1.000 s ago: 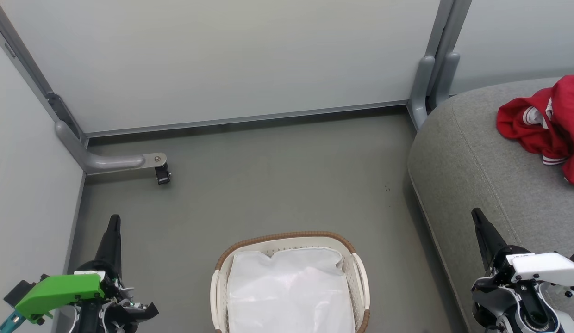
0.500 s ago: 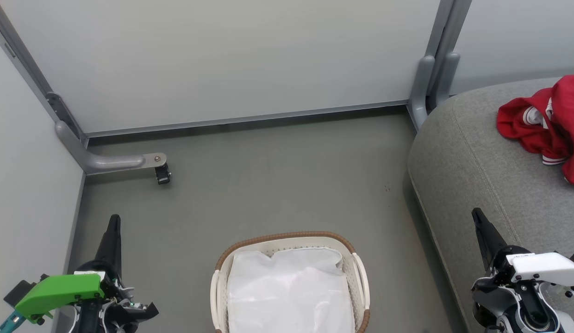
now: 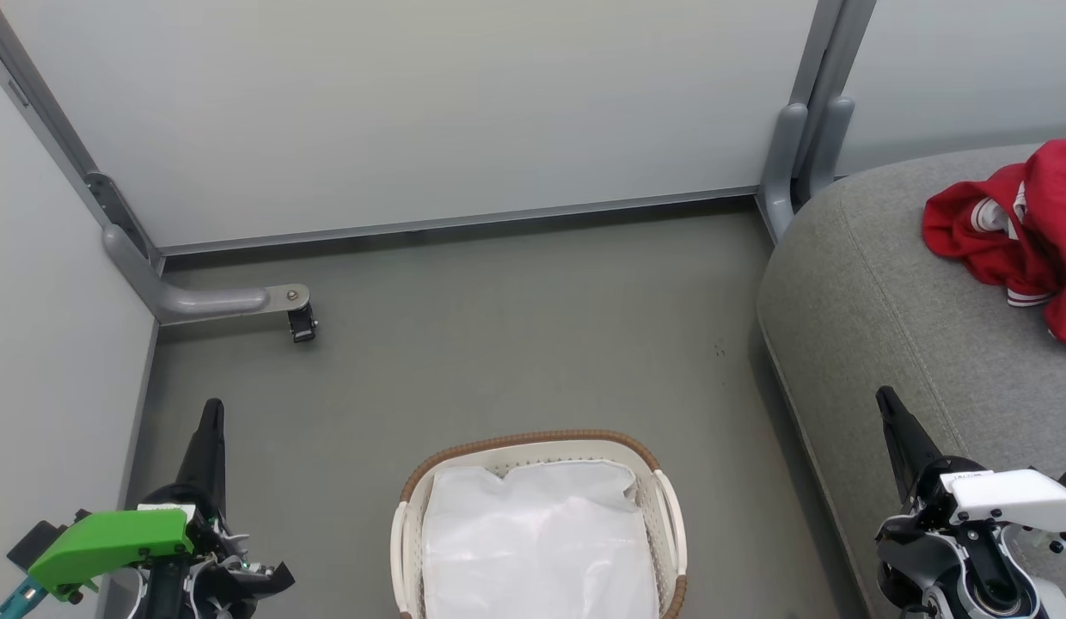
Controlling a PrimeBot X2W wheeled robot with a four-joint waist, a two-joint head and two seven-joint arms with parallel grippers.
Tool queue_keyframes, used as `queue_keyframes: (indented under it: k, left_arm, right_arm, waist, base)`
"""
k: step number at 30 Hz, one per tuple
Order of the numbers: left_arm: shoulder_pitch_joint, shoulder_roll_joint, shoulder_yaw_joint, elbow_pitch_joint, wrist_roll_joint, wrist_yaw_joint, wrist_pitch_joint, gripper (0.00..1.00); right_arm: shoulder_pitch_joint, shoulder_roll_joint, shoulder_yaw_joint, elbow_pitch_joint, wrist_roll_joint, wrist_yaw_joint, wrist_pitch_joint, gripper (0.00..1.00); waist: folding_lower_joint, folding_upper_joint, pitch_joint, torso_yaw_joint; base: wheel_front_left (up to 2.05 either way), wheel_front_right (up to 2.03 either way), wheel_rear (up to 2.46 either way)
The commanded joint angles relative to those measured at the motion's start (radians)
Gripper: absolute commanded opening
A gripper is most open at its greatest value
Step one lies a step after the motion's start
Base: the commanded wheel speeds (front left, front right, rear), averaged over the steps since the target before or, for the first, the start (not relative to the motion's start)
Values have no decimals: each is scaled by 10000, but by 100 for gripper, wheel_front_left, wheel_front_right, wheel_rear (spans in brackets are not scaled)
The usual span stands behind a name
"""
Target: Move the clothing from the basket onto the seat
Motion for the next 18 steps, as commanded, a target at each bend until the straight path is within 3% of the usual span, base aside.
queue_keyframes:
  k: [1, 18]
  left_arm:
    - [-104, 3, 16, -24, -29, -65, 44, 0]
    - [-103, 3, 17, -23, -30, -65, 43, 0]
  right_arm:
    - [-82, -31, -23, -22, -25, 0, 42, 0]
    - [-85, -17, -41, -21, -40, 0, 56, 0]
  waist:
    - [0, 0, 0, 0]
    - [0, 0, 0, 0]
  base:
    - [0, 0, 0]
    - [0, 0, 0]
